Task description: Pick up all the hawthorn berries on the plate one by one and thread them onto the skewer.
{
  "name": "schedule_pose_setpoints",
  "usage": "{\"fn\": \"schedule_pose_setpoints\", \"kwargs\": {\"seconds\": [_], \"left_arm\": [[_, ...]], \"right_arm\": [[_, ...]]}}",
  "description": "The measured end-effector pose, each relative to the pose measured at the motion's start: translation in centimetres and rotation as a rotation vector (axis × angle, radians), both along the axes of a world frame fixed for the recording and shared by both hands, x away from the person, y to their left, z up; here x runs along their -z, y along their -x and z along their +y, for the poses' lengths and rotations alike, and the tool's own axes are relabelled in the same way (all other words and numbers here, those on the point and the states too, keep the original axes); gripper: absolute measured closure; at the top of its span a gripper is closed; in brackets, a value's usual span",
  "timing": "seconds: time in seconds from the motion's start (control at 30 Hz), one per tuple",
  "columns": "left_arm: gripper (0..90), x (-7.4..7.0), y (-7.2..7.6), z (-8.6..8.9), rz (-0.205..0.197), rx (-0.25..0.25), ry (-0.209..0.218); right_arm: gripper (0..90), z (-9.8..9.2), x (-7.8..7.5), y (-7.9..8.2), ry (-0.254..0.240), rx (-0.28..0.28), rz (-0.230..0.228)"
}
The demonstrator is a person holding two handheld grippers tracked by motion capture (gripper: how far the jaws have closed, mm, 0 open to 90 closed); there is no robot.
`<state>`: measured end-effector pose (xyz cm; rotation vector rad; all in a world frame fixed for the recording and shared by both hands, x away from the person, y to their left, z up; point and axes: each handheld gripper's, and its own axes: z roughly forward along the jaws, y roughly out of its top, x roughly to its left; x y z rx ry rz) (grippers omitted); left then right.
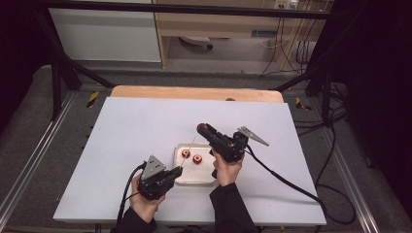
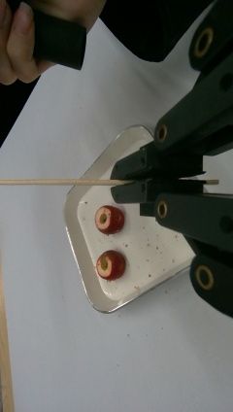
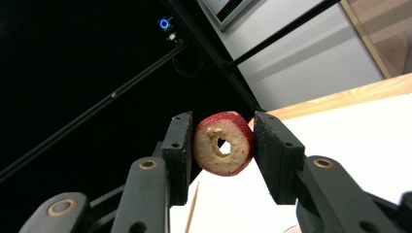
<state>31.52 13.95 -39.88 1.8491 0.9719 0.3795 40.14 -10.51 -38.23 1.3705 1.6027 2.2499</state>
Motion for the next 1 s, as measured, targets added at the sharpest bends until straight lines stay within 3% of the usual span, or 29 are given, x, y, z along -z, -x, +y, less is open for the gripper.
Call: {"fn": "schedule_pose_setpoints", "kwargs": {"seconds": [0.5, 1.0], "left_arm": [[87.9, -0.1, -0.5, -1.3, 0.028, -0.013, 0.031], [87.9, -0.2, -0.8, -1.7, 0.048, -0.021, 0.064]], "right_arm": [[60.7, 0.3, 0.2, 0.0, -0.022, 0.061, -0.05], [60.8, 0.5, 0.5, 0.0, -0.017, 0.075, -0.061]]}}
